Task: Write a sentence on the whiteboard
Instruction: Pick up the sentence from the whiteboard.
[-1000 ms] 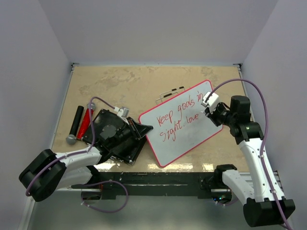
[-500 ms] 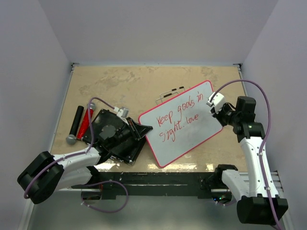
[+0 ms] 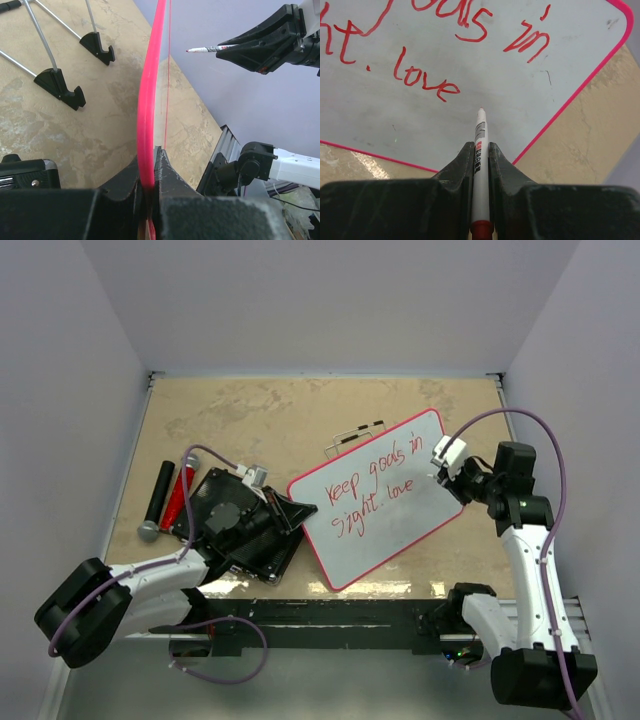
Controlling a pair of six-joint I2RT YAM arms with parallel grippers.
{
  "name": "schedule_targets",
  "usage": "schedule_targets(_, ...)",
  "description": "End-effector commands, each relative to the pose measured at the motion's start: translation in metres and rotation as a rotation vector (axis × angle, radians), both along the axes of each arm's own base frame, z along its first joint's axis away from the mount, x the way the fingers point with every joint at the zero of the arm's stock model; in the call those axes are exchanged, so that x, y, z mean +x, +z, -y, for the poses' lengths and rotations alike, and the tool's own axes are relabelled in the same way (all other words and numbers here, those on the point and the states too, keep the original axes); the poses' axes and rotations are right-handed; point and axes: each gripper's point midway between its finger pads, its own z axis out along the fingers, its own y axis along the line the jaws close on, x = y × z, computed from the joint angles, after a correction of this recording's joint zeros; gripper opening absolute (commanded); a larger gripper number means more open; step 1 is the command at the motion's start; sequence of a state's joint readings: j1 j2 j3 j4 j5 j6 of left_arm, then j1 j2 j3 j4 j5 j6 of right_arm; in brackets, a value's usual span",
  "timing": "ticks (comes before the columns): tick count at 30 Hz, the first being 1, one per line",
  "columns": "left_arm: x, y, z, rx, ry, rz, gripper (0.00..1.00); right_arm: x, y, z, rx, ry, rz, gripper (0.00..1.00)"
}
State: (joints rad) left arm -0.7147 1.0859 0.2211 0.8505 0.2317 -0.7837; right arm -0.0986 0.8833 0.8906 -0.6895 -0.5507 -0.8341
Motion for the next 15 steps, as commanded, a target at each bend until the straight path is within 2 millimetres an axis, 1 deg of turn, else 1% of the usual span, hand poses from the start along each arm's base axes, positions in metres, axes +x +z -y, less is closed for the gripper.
schedule_targets(1, -0.020, -0.050, -0.006, 0.159, -0.070, -0.063, 0.00, -0.004, 0.000, -0.012, 0.025, 0.085, 0.009, 0.00)
schedule_targets(6, -0.022, -0.053, -0.006, 0.157, -0.078, -0.070, 0.00, 0.007, 0.000, -0.005, -0.004, 0.055, 0.029, 0.00)
schedule_targets(11, -0.022, -0.053, -0.004, 0.161, -0.088, -0.068, 0.00, 0.005, -0.008, -0.013, 0.013, 0.120, -0.002, 0.00)
schedule_targets(13, -0.022, -0.054, -0.003, 0.163, -0.091, -0.068, 0.00, 0.004, -0.013, -0.015, 0.014, 0.136, -0.014, 0.00)
schedule_targets(15, -0.023, -0.054, -0.003, 0.163, -0.095, -0.067, 0.00, 0.006, -0.014, -0.015, 0.020, 0.130, -0.012, 0.00)
